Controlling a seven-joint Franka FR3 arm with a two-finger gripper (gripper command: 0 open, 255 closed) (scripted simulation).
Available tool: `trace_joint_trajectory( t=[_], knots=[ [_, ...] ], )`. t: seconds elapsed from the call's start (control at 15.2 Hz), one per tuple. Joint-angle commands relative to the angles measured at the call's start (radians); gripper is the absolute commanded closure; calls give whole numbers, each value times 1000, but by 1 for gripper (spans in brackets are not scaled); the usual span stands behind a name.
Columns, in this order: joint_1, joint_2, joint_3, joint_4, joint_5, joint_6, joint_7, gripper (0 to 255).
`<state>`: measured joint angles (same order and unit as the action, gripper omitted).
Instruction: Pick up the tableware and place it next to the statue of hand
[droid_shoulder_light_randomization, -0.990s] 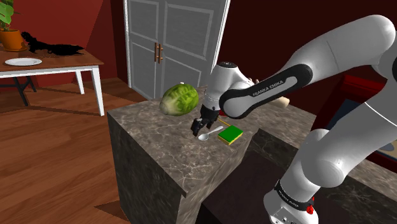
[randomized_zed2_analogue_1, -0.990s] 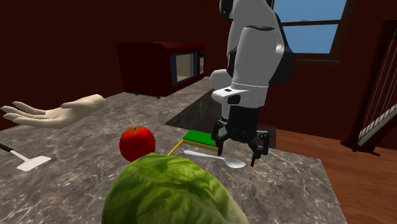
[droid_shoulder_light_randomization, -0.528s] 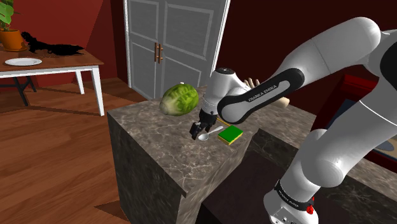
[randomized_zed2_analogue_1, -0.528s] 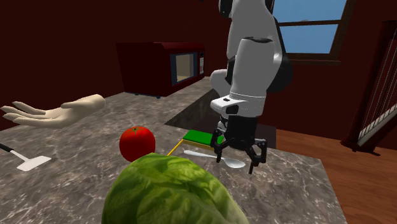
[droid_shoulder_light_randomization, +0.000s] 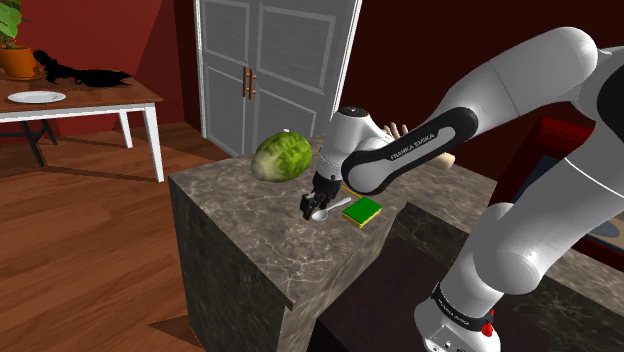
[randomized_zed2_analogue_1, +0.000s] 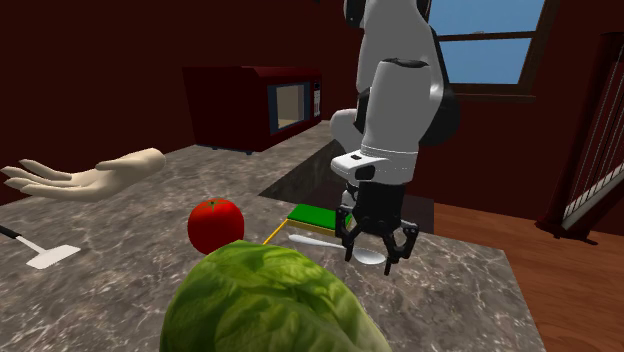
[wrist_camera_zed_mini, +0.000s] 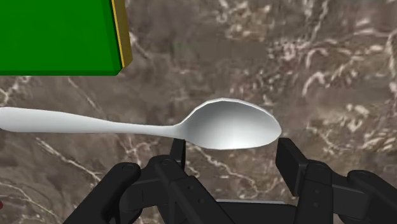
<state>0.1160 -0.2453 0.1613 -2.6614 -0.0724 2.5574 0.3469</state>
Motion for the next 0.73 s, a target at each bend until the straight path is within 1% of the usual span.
trace_joint_trajectory(
  t=[0.0, 0.33, 0.66],
  knots=[
    [0, 0, 0, 0, 0, 0, 0, 255],
    [0, 0, 0, 0, 0, 0, 0, 255],
    [8, -56, -7, 26, 18, -81, -18, 255]
  ],
)
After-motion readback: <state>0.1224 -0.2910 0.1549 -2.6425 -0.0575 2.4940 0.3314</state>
